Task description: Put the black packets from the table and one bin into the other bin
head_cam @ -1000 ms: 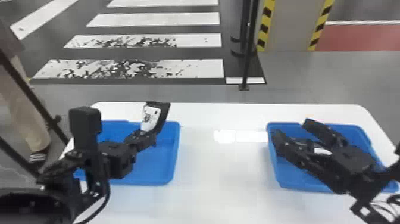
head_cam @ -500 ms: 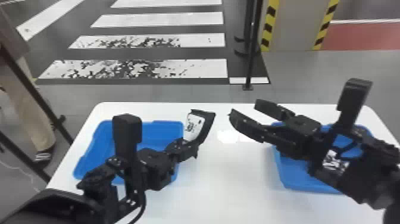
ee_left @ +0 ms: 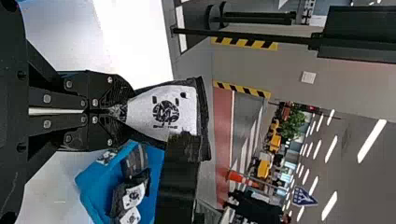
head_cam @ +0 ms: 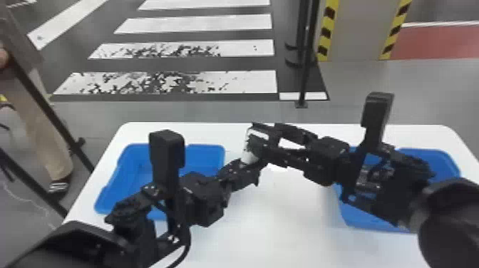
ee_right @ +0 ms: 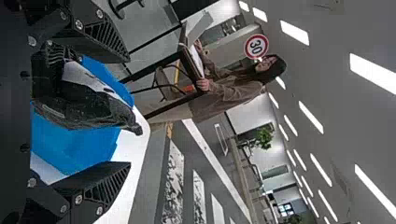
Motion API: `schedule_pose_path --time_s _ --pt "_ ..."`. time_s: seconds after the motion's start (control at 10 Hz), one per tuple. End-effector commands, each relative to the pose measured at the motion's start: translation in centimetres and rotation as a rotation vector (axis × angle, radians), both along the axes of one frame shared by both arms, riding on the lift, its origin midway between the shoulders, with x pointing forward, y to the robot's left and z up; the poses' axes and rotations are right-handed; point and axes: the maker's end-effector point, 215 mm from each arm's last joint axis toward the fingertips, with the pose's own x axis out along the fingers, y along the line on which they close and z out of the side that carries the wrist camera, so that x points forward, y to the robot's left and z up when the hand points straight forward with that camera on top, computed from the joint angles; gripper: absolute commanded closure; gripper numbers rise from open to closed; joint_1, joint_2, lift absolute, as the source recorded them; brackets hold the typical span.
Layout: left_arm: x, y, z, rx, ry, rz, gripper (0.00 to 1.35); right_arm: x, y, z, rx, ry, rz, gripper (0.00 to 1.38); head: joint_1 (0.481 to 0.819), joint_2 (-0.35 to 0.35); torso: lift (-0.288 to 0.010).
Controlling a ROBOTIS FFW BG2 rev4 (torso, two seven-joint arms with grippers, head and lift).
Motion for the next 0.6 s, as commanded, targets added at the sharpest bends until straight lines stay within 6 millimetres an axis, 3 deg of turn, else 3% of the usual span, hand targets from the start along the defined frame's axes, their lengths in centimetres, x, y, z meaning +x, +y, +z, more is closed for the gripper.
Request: schedule_pose_path --time_s 0.0,0.1,0.5 --pt "-0.1 -0.4 0.2 -0.003 -0.003 -0.01 1.21 0.5 0.9 -0.2 0.002 -0.001 0.022 0.63 0.695 0.1 -0.11" --pt "-0.2 -0.3 0.1 -0.003 0.0 -0.008 1.21 -0.1 1.7 -0.7 0.01 0.024 0.048 1.29 0.695 0.1 -0.11" --pt "0.2 0.6 0.1 0.006 -0.004 0.011 1.21 -0.8 2.3 -1.0 0.036 0.053 0.058 1.28 0.695 0.133 -0.11"
